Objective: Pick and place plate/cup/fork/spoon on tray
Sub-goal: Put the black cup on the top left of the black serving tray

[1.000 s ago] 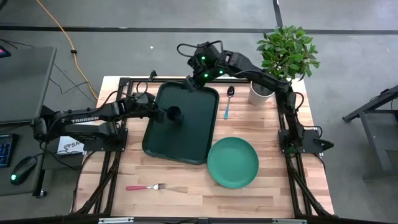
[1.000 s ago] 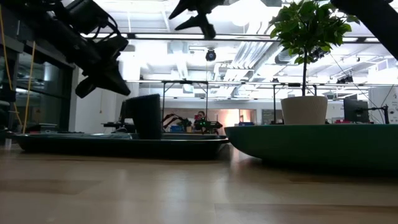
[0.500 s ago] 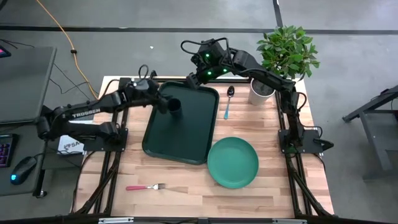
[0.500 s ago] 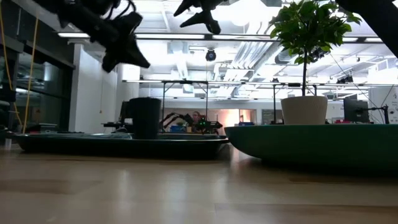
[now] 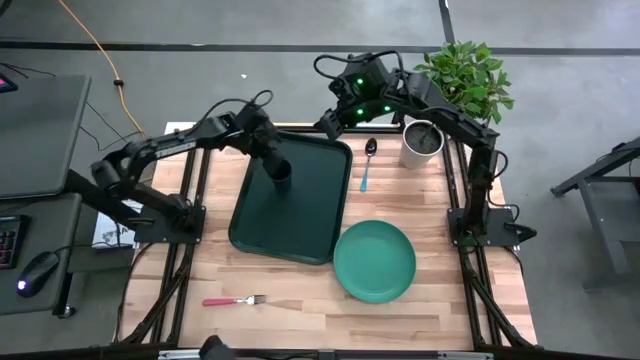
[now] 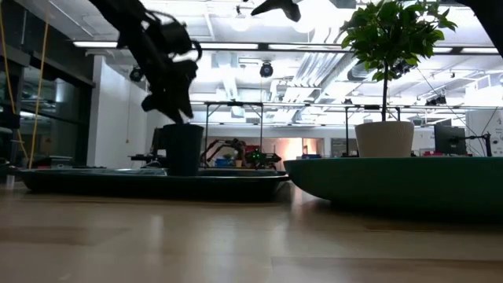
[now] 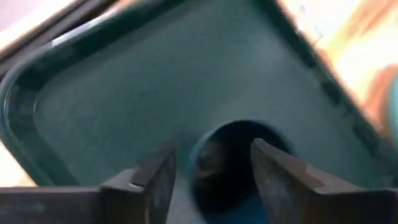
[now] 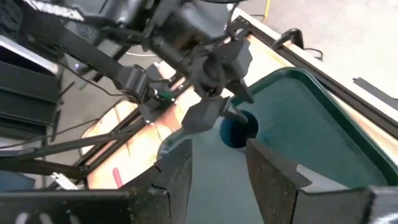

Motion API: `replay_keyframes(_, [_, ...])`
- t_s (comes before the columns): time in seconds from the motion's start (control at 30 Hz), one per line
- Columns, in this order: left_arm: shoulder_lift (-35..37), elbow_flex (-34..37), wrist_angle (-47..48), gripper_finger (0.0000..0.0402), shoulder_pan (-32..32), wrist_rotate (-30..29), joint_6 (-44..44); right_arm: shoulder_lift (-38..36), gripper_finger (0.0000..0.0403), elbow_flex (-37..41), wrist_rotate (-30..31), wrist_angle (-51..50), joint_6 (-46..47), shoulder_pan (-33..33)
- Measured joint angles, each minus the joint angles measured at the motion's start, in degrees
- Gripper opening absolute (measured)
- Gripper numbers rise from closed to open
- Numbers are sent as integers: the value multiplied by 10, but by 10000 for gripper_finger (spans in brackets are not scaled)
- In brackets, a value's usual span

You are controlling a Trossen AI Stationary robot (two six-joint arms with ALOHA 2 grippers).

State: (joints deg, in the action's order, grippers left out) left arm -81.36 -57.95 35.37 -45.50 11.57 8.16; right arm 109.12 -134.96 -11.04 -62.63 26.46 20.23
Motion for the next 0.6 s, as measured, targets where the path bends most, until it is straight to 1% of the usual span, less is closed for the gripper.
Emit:
replay_keyframes(0.1, [-28,-8,-4,212,-9,2,-9,0,140,0,16,-12,-6,-4])
replay_keyframes(0.2, [-45,-8,-1,218,-14,35,-17,-2,140,0,20,-16,-10,-7])
replay_keyframes(0.27, [-52,-8,6,217,-13,43,-26,-2,140,0,20,-19,-10,-8])
replay_keyframes(0.33, [-57,-8,22,215,-12,35,-39,-2,140,0,21,-19,-9,-8])
replay_keyframes(0.4, [-64,-8,33,211,-12,9,-50,-2,140,0,21,-19,-8,-8])
replay_keyframes(0.5, [-77,-8,48,190,-13,-35,-67,-2,140,0,29,-19,-6,-8])
replay_keyframes(0.57, [-83,-8,53,158,-13,-46,-80,-2,140,0,37,-19,-6,-8])
replay_keyframes(0.6, [-84,-8,53,134,-13,-46,-83,-2,140,0,40,-19,-6,-8])
